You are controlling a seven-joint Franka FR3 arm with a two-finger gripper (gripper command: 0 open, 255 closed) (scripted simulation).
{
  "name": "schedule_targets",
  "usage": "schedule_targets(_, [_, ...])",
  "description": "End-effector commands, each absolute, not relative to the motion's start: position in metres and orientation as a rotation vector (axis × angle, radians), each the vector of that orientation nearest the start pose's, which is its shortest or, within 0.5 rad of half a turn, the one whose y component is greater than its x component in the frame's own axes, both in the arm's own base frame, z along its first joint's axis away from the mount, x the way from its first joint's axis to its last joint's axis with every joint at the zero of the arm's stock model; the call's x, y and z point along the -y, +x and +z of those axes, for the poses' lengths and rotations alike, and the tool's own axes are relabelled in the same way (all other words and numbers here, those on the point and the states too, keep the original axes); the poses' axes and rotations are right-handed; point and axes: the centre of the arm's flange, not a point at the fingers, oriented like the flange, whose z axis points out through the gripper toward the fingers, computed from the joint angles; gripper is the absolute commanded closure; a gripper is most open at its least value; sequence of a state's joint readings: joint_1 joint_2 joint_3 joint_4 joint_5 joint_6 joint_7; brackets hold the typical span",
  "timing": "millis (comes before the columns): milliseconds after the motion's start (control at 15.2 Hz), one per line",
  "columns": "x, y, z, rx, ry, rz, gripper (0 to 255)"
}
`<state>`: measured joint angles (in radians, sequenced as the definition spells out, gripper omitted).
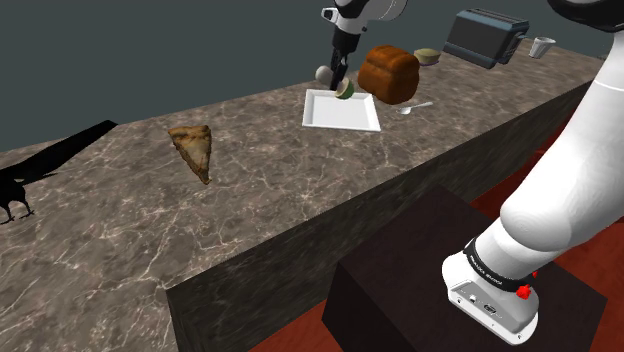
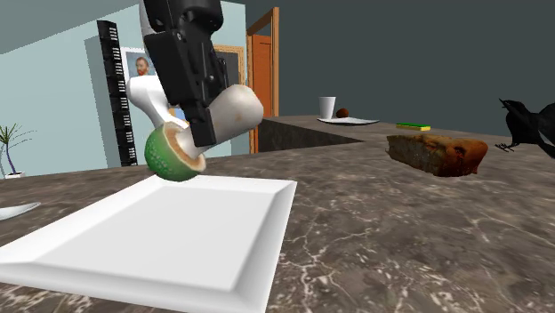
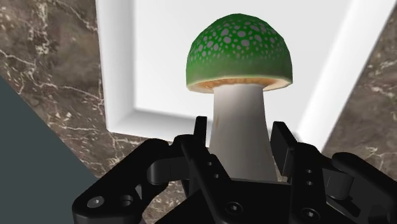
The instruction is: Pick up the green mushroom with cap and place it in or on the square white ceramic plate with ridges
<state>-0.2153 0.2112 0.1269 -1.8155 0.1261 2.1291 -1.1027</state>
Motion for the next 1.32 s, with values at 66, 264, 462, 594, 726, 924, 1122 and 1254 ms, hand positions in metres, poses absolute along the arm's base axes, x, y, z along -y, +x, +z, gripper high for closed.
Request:
schedule_targets(66, [0.081,0.613,0.436,1.407,-2.736,-0.251,255])
schedule_targets(264, [0.081,0.613,0.42,1.407,-2.736,-0.251,255])
schedule_targets(462, [0.081,0.613,0.404,1.407,-2.736,-0.251,255])
schedule_targets(594, [0.081,0.613,0.394,1.407,-2.736,-0.251,255])
schedule_targets(726, [0.081,0.613,0.383,1.407,-2.736,-0.251,255])
schedule_targets(924, [0.081,0.613,0.369,1.407,-2.736,-0.251,255])
schedule_targets(1122, [0.081,0.613,0.369,1.407,-2.736,-0.251,255])
schedule_targets(1254, [0.081,0.613,0.369,1.407,-2.736,-0.251,255])
